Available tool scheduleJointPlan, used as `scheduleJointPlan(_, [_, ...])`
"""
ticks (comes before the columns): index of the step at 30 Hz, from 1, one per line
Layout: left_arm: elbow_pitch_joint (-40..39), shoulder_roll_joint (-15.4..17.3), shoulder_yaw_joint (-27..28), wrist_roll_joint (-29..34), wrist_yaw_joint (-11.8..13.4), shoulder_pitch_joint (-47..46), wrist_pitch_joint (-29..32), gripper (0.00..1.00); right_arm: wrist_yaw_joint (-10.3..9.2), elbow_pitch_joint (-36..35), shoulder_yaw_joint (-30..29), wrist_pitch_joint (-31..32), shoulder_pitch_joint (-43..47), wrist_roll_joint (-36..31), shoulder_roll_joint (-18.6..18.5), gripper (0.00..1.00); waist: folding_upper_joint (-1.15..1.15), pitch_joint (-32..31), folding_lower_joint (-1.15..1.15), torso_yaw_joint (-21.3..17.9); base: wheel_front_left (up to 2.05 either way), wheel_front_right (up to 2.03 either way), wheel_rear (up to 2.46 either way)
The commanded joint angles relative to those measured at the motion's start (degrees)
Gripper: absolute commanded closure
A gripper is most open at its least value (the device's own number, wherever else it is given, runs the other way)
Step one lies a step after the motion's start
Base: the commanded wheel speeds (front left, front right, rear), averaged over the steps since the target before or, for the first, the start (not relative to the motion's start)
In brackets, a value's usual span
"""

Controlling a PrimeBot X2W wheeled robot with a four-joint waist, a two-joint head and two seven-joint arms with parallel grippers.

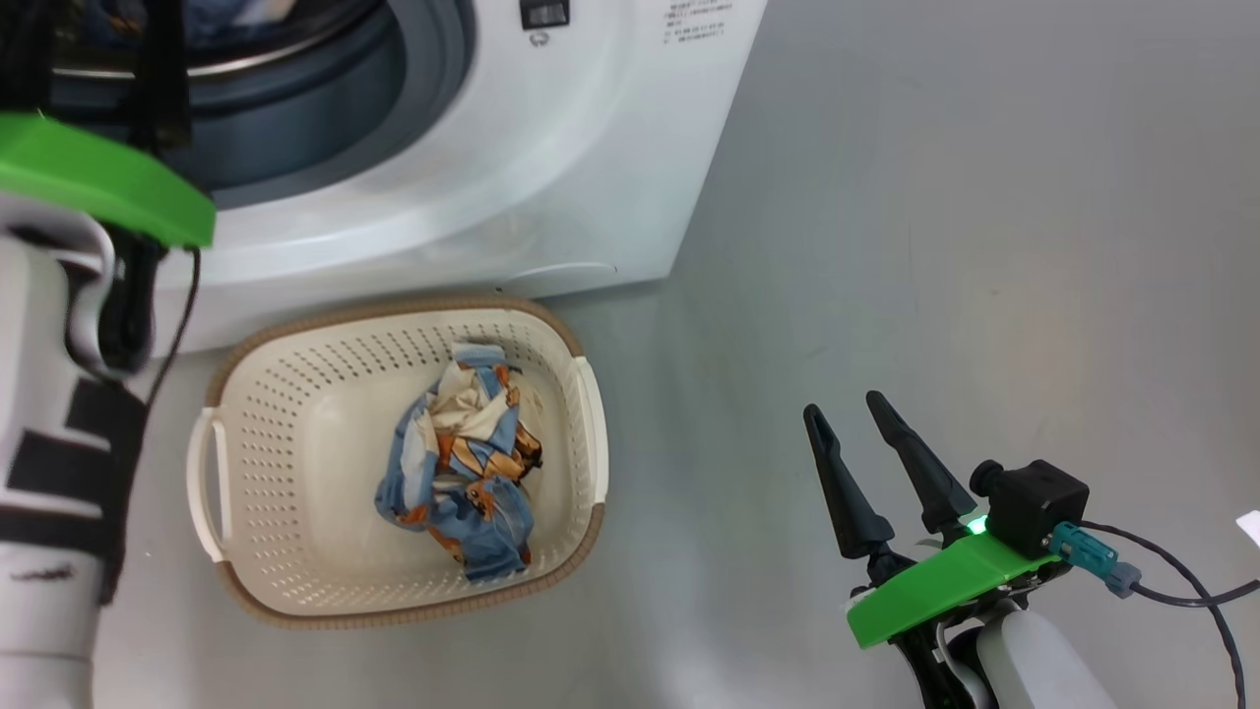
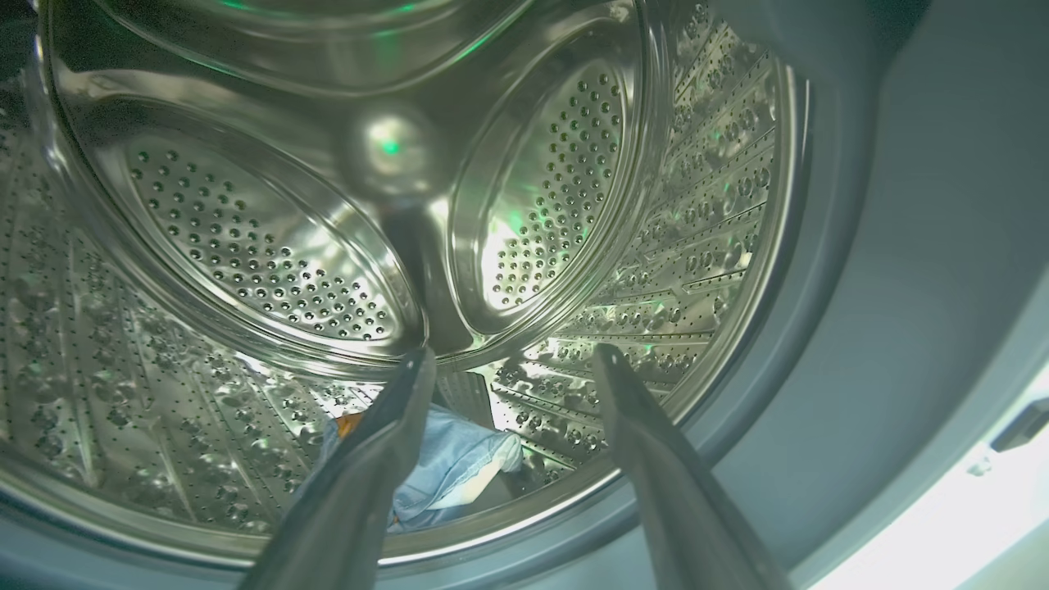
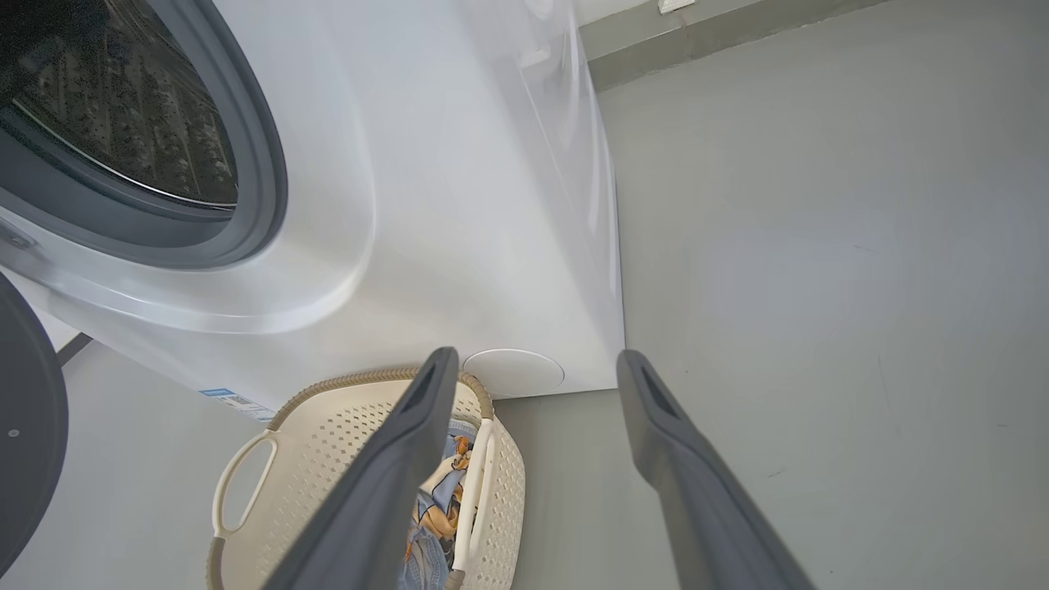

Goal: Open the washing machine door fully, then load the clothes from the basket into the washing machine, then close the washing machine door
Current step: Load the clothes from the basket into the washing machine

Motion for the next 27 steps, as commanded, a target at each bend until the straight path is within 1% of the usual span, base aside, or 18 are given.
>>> scheduleJointPlan(1, [-2.37, 2.27, 2.12, 0.93, -0.09, 1.77, -0.29, 0.00, 0.52, -0.86, 1.20, -0.69, 1.50, -0.73, 0.14, 0.00, 0.00, -1.90, 0.00, 0.71, 0.00, 0.00, 0.00])
scheduleJointPlan(7, [-6.72, 1.45, 4.97, 2.63, -0.09, 7.08, -0.29, 0.00, 0.52, -0.45, 1.01, -0.69, 2.21, -0.80, 0.14, 0.00, 0.00, -4.36, 0.00, 1.32, 0.00, 0.00, 0.00])
scheduleJointPlan(13, [-11.25, -0.18, 9.07, 3.55, -0.09, 12.99, -0.29, 0.00, 0.52, -0.09, 0.54, -0.69, 2.91, -0.96, 0.14, 0.00, 0.00, -6.41, 0.00, 2.08, 0.00, 0.00, 0.00])
scheduleJointPlan(14, [-12.88, -0.74, 10.47, 4.17, -0.09, 15.01, -0.29, 0.00, 0.52, 0.03, 0.37, -0.69, 3.14, -1.07, 0.14, 0.00, 0.00, -7.18, 0.00, 2.33, 0.00, 0.00, 0.00])
scheduleJointPlan(27, [-20.28, -4.14, 15.16, 7.64, -0.09, 26.50, -0.29, 0.00, 0.52, 0.41, 0.22, -0.69, 4.78, -1.31, 0.14, 0.00, 0.00, -12.08, 0.00, 3.43, 0.00, 0.00, 0.00])
